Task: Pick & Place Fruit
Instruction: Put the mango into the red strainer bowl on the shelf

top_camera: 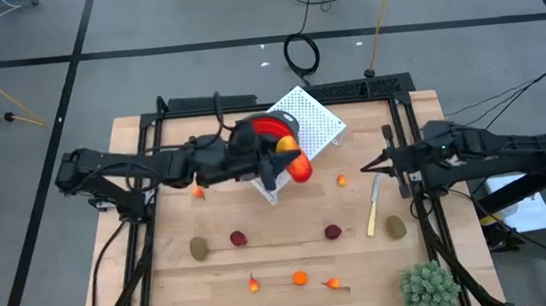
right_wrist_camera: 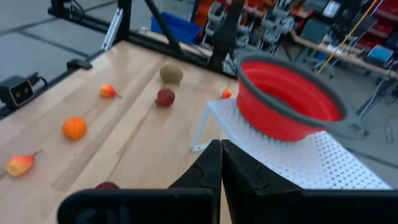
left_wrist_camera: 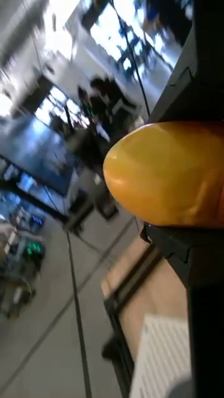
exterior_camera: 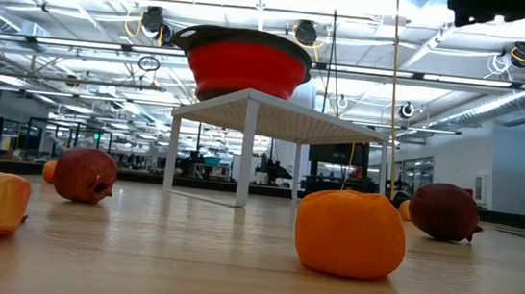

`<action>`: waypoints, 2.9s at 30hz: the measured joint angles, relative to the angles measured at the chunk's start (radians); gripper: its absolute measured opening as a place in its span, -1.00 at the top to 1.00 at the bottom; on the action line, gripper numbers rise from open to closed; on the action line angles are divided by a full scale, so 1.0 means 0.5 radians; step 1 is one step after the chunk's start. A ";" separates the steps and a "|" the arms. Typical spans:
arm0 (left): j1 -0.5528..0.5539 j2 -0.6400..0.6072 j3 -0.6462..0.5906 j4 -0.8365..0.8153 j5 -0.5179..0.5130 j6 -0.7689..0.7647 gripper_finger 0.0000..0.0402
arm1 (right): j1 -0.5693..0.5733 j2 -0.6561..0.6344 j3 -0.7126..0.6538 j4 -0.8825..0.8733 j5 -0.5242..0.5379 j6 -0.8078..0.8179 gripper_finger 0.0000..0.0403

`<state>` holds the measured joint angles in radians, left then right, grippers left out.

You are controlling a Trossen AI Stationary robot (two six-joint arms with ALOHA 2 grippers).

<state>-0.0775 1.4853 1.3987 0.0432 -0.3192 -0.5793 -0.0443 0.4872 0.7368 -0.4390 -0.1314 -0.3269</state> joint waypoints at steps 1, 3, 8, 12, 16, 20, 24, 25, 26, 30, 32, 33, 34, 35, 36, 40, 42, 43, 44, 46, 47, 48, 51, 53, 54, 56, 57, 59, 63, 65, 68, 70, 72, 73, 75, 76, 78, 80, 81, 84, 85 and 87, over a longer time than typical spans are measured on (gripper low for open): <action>0.025 0.000 0.000 -0.043 -0.001 0.000 0.04 | 0.000 -0.021 0.000 0.000 0.000 0.000 1.00; 0.081 -0.001 0.000 -0.127 0.000 0.012 0.08 | 0.000 -0.063 0.000 0.000 0.000 0.000 1.00; 0.238 -0.001 0.000 -0.285 0.073 0.041 0.10 | 0.000 -0.140 0.000 -0.001 0.000 0.000 1.00; 0.355 -0.002 0.000 -0.373 0.180 0.063 0.06 | 0.000 -0.187 -0.001 -0.001 0.000 0.000 1.00; 0.452 -0.002 0.000 -0.427 0.243 0.133 0.06 | 0.000 -0.245 -0.065 0.009 0.003 0.061 1.00; 0.536 -0.002 0.000 -0.503 0.331 0.200 0.06 | 0.000 -0.328 -0.183 0.109 0.005 0.120 1.00; 0.600 -0.002 0.000 -0.652 0.344 0.190 0.05 | 0.000 -0.401 -0.266 0.207 0.021 0.113 1.00; 0.615 -0.002 0.012 -0.711 0.351 0.190 0.05 | 0.001 -0.415 -0.285 0.222 0.046 0.113 1.00; 0.631 0.000 0.046 -0.806 0.370 0.189 0.05 | 0.000 -0.428 -0.304 0.230 0.067 0.112 1.00; 0.683 0.014 0.263 -1.182 0.372 0.192 0.04 | -0.001 -0.475 -0.351 0.241 0.158 0.109 1.00; 0.706 0.021 0.349 -1.334 0.361 0.192 0.04 | -0.001 -0.492 -0.362 0.239 0.167 0.106 1.00; 0.717 0.022 0.386 -1.383 0.363 0.192 0.04 | -0.001 -0.496 -0.363 0.239 0.167 0.106 1.00; 0.724 0.023 0.417 -1.412 0.363 0.192 0.04 | -0.001 -0.502 -0.363 0.240 0.167 0.105 1.00; 0.732 0.021 0.440 -1.426 0.366 0.191 0.04 | -0.001 -0.508 -0.363 0.239 0.166 0.102 1.00; 0.741 0.019 0.461 -1.449 0.370 0.192 0.04 | -0.001 -0.515 -0.363 0.238 0.166 0.101 1.00; 0.762 0.039 0.530 -1.585 0.394 0.173 0.04 | -0.001 -0.556 -0.363 0.200 0.166 0.102 1.00; 0.762 0.054 0.546 -1.598 0.411 0.149 0.04 | -0.001 -0.593 -0.363 0.170 0.166 0.103 1.00; 0.762 0.063 0.548 -1.609 0.432 0.146 0.04 | -0.001 -0.609 -0.364 0.167 0.166 0.105 1.00; 0.761 0.072 0.548 -1.609 0.449 0.146 0.04 | -0.001 -0.623 -0.364 0.169 0.167 0.113 1.00; 0.758 0.104 0.549 -1.608 0.482 0.145 0.04 | -0.001 -0.652 -0.368 0.166 0.167 0.139 1.00; 0.757 0.112 0.549 -1.610 0.492 0.145 0.04 | -0.001 -0.665 -0.377 0.173 0.166 0.153 1.00; 0.757 0.121 0.549 -1.615 0.500 0.142 0.04 | -0.001 -0.682 -0.394 0.175 0.167 0.165 1.00; 0.758 0.155 0.549 -1.597 0.503 0.137 0.04 | -0.001 -0.730 -0.485 0.219 0.166 0.216 1.00; 0.758 0.179 0.550 -1.604 0.523 0.131 0.04 | -0.001 -0.758 -0.550 0.309 0.167 0.220 1.00; 0.758 0.189 0.550 -1.595 0.537 0.129 0.04 | -0.001 -0.775 -0.578 0.364 0.166 0.219 1.00; 0.758 0.211 0.549 -1.609 0.576 0.103 0.04 | -0.001 -0.798 -0.632 0.425 0.167 0.217 1.00; 0.758 0.226 0.550 -1.602 0.590 0.099 0.04 | -0.001 -0.803 -0.653 0.452 0.167 0.217 1.00; 0.757 0.239 0.549 -1.605 0.593 0.096 0.04 | -0.001 -0.816 -0.686 0.486 0.166 0.216 1.00; 0.761 0.262 0.549 -1.626 0.599 0.068 0.04 | -0.001 -0.818 -0.702 0.494 0.168 0.217 1.00; 0.769 0.283 0.550 -1.639 0.601 0.048 0.04 | -0.001 -0.818 -0.702 0.497 0.172 0.217 1.00; 0.781 0.307 0.548 -1.690 0.624 -0.025 0.04 | -0.001 -0.818 -0.702 0.498 0.173 0.217 1.00; 0.785 0.330 0.550 -1.676 0.655 -0.080 0.04 | -0.001 -0.818 -0.702 0.499 0.173 0.217 1.00; 0.785 0.354 0.549 -1.726 0.670 -0.106 0.04 | -0.001 -0.818 -0.702 0.500 0.174 0.216 1.00; 0.782 0.376 0.549 -1.719 0.670 -0.107 0.04 | -0.001 -0.818 -0.702 0.501 0.174 0.217 1.00; 0.781 0.397 0.549 -1.722 0.674 -0.122 0.04 | -0.001 -0.818 -0.702 0.501 0.172 0.217 1.00; 0.780 0.412 0.548 -1.733 0.675 -0.128 0.04 | 0.000 -0.818 -0.702 0.501 0.172 0.221 1.00; 0.779 0.423 0.549 -1.702 0.674 -0.138 0.04 | -0.001 -0.818 -0.702 0.497 0.175 0.235 1.00; 0.780 0.423 0.548 -1.738 0.660 -0.157 0.04 | 0.001 -0.818 -0.701 0.498 0.206 0.259 1.00; 0.780 0.424 0.548 -1.728 0.642 -0.157 0.04 | 0.000 -0.818 -0.701 0.498 0.215 0.262 1.00; 0.780 0.435 0.549 -1.727 0.580 -0.157 0.04 | 0.000 -0.818 -0.701 0.497 0.215 0.261 1.00; 0.780 0.437 0.549 -1.727 0.575 -0.156 0.04 | 0.000 -0.818 -0.701 0.497 0.214 0.260 1.00; 0.781 0.437 0.549 -1.726 0.570 -0.144 0.04 | 0.000 -0.818 -0.701 0.497 0.214 0.260 1.00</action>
<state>0.3130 1.7036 1.6730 -0.8197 -0.0343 -0.6515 -0.0444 0.0784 0.3862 -0.1905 -0.0244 -0.1970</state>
